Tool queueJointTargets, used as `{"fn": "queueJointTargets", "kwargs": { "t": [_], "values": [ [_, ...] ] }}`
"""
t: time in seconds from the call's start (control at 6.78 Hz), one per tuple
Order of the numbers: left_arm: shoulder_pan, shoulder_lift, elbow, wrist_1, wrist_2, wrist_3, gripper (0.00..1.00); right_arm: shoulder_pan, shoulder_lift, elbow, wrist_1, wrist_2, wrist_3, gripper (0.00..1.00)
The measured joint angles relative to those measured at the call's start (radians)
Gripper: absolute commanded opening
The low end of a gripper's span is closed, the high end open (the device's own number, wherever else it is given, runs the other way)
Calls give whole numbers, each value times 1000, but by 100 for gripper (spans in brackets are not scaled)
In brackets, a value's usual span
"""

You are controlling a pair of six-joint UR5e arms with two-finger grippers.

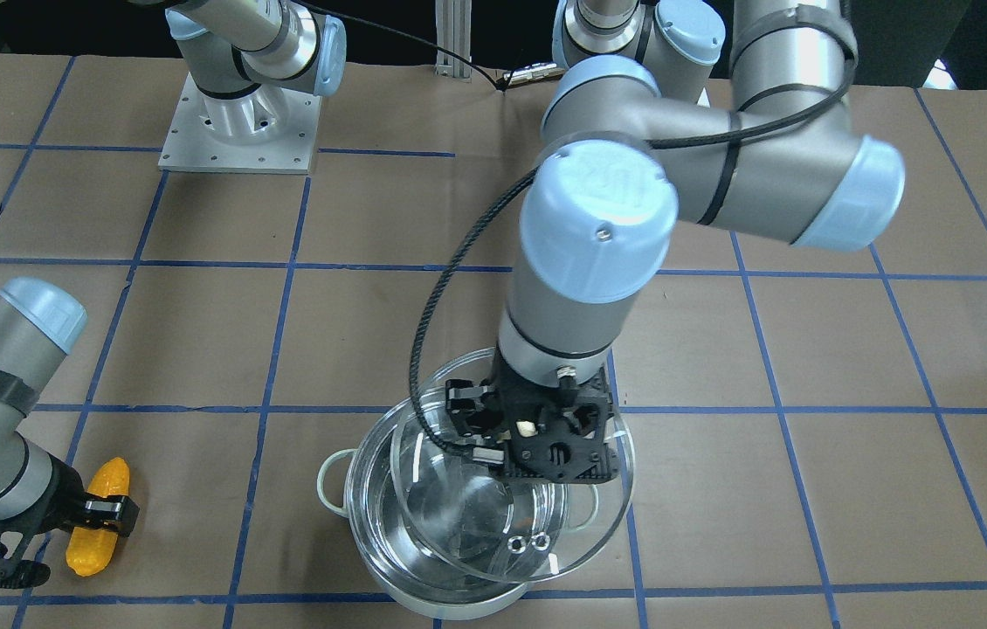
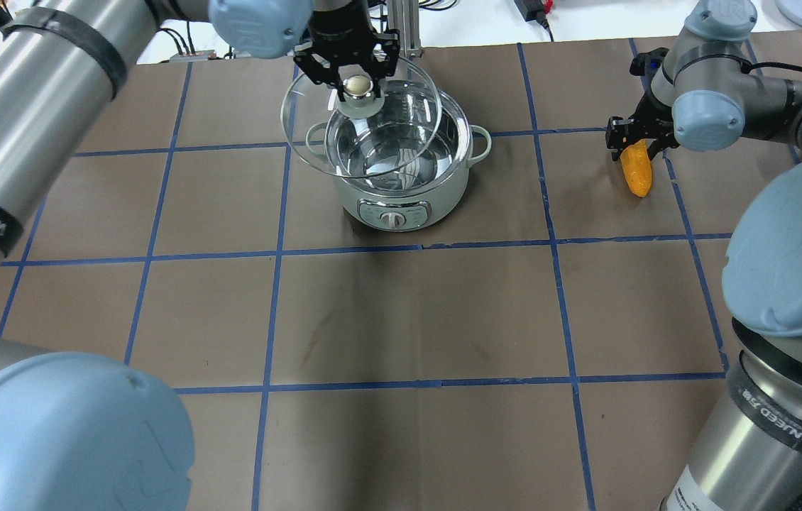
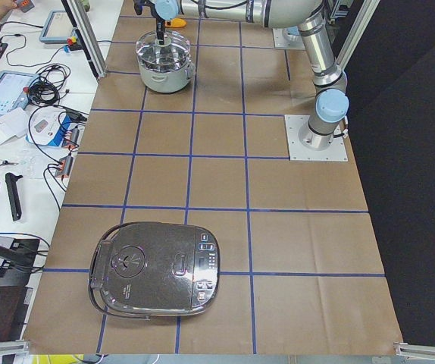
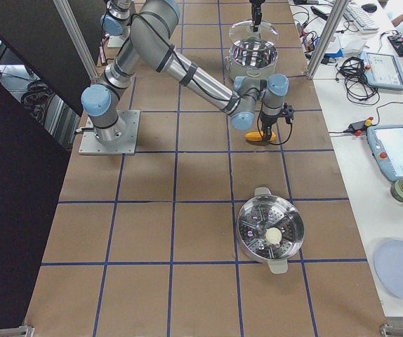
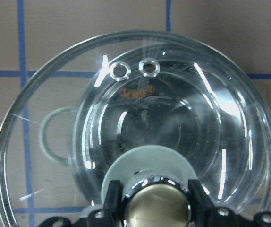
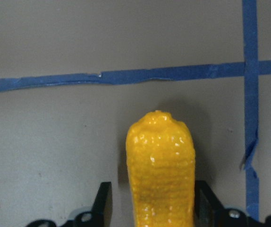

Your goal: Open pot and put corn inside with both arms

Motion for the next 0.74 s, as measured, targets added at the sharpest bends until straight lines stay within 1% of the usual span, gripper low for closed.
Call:
{"fn": "queueJointTargets", "kwargs": {
  "t": [0.15,0.3,0.44,0.59,0.74],
  "values": [
    [93,31,-24,-38,2,121,2,0,-4,1,5,-1,1,14],
    [187,49,-76,-41,2,240,2,7,-18,-15,14,0,5,14],
    [269,58,-156,10,-1,335,2,39,-43,-57,50,0,30,15],
    [325,56,-260,137,-4,397,2,102,-63,-135,126,3,85,15],
    [350,43,-367,307,-4,433,2,184,-72,-223,204,25,153,15]
  ]
}}
